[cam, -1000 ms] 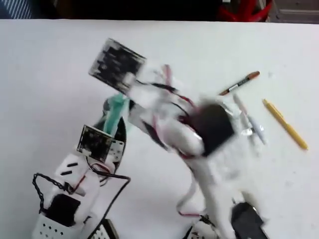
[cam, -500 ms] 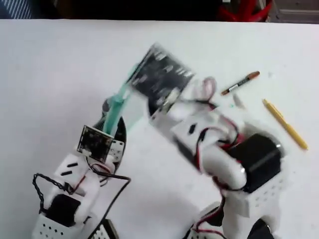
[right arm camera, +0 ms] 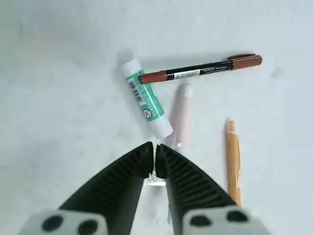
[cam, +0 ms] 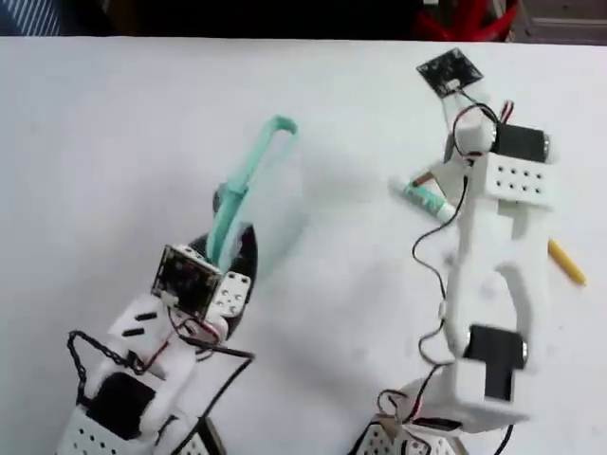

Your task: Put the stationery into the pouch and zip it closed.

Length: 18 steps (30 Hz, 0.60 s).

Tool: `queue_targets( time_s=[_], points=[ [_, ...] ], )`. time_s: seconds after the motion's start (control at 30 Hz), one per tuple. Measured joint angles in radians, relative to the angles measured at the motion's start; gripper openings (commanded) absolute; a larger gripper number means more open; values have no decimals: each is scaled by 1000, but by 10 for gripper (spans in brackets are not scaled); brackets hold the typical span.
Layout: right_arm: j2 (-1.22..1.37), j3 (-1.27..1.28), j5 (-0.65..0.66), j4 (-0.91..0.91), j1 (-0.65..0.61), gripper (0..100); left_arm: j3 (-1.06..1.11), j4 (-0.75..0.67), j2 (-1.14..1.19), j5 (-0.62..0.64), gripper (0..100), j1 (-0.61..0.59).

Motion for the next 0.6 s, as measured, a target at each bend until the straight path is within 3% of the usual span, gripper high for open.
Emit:
queue_targets(
  time_s=[0.1, 0.3, 0.4, 0.6],
  points=[
    [97, 6, 9, -71, 5, 274, -21, 0, 0, 5, 22, 2],
    [255, 6, -35, -239, 2, 283, -23, 0, 0, 5, 22, -5],
    [331, -31, -229, -255, 2, 286, 25, -34, 0, 5, 22, -40],
    [491, -315, -778, -138, 17, 286, 92, -91, 0, 5, 22, -51]
  ],
)
